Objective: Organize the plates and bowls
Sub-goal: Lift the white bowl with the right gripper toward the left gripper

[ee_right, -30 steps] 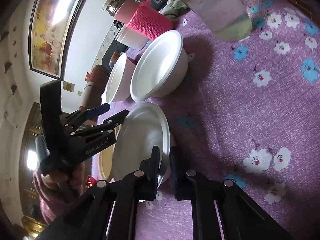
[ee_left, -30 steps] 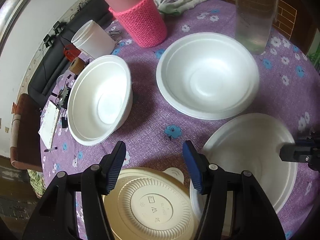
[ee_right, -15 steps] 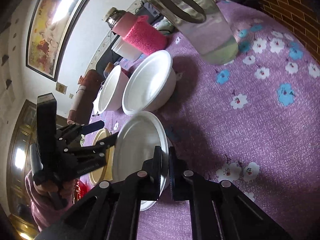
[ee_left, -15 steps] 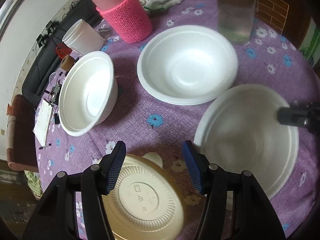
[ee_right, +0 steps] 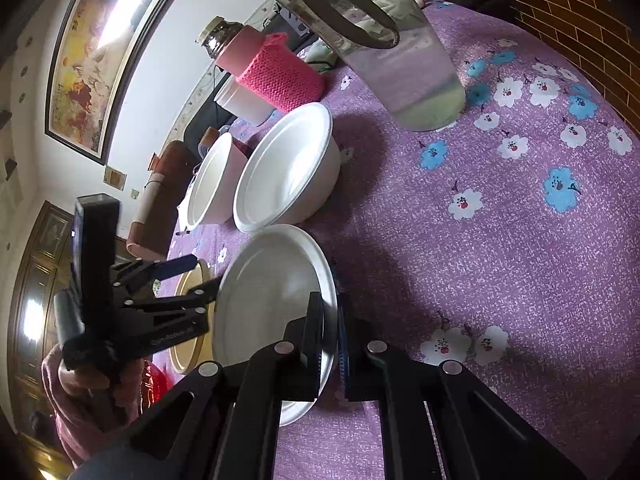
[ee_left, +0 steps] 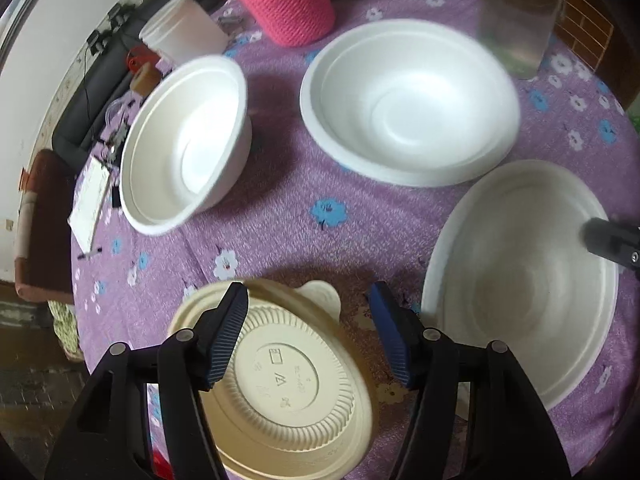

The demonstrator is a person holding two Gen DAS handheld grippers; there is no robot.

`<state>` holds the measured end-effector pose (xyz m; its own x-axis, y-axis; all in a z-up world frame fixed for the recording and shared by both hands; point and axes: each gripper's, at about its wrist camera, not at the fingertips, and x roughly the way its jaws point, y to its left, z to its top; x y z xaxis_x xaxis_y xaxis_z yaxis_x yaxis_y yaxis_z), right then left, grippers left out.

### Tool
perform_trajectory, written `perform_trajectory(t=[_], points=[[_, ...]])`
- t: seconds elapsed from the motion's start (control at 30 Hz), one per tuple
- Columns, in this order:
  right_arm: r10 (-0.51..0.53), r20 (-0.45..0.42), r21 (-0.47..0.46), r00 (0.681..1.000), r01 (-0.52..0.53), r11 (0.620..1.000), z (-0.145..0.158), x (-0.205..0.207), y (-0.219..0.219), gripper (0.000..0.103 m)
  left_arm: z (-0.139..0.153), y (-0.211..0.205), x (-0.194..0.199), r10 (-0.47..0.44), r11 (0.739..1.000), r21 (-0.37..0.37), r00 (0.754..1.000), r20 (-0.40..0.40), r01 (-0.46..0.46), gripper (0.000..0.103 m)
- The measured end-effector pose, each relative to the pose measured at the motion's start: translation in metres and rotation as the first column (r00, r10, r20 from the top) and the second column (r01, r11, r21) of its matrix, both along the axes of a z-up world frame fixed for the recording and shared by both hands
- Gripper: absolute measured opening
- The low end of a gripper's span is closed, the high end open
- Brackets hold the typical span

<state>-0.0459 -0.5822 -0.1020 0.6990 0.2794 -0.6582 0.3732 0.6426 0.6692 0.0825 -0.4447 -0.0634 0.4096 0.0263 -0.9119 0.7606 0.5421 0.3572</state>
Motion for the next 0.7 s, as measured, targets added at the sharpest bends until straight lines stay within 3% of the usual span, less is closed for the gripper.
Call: perform_trajectory(t=[0.1, 0.27, 0.57, 0.7], points=[[-0.004, -0.002, 0.001, 1.000, 0.004, 1.000, 0.000, 0.000, -0.001, 0.007, 0.002, 0.004, 0.009, 0.043, 0.999, -0.028, 0.996, -0.083, -0.046, 0.062], [-0.016, -0.012, 0.009, 1.000, 0.016, 1.000, -0.002, -0.001, -0.003, 0.007, -0.004, 0.012, 0.035, 0.147, 0.984, -0.057, 0.950, -0.276, -0.169, 0.062], [-0.014, -0.006, 0.011, 1.000, 0.014, 1.000, -0.001, -0.002, -0.004, 0.007, 0.023, 0.031, 0.051, 0.189, 0.951, -0.178, 0.930, -0.314, -0.253, 0.062], [-0.007, 0.006, 0.005, 1.000, 0.007, 1.000, 0.002, -0.001, 0.000, 0.007, 0.026, 0.022, 0.034, 0.120, 0.960, -0.199, 0.932, -0.342, -0.197, 0.062]])
